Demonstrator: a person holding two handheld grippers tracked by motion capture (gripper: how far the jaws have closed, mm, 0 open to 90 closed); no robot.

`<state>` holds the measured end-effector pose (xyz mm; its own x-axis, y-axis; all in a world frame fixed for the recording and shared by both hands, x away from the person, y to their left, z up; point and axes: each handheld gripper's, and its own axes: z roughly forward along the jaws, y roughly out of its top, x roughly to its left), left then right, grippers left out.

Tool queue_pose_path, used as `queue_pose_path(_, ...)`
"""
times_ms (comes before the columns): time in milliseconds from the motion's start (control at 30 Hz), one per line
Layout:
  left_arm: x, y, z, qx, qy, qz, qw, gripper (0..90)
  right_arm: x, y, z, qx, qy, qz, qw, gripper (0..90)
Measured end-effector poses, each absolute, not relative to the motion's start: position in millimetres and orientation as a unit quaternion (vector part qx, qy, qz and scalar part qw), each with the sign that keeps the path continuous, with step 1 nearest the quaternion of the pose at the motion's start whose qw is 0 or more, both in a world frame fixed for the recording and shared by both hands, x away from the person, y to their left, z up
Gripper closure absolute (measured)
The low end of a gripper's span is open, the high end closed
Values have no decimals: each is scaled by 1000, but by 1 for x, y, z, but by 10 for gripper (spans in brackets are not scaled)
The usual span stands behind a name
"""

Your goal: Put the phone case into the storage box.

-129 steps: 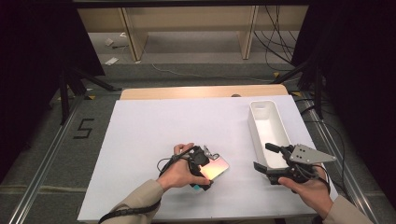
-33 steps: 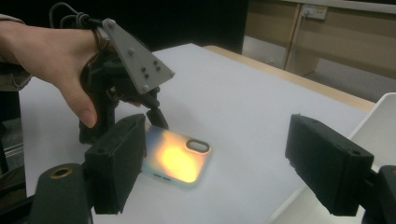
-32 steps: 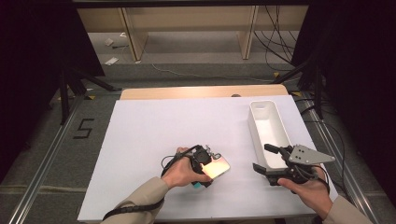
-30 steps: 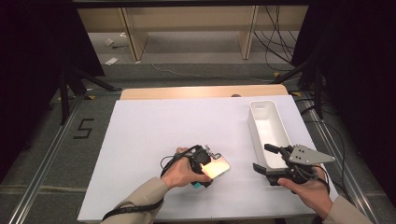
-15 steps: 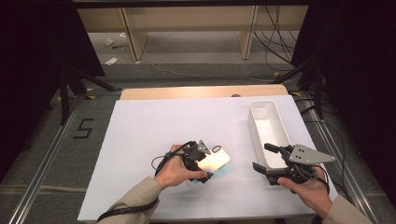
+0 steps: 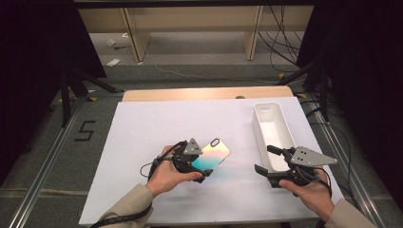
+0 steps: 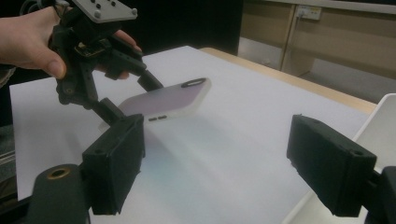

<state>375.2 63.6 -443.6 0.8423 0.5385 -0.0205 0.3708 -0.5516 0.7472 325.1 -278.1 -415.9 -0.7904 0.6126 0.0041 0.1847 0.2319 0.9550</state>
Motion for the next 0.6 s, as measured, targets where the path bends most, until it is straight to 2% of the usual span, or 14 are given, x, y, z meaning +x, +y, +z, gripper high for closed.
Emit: queue_pose_path(600,362,70,-444,858,247,130,431,168,329,-264,-412,272,752,567,199,203)
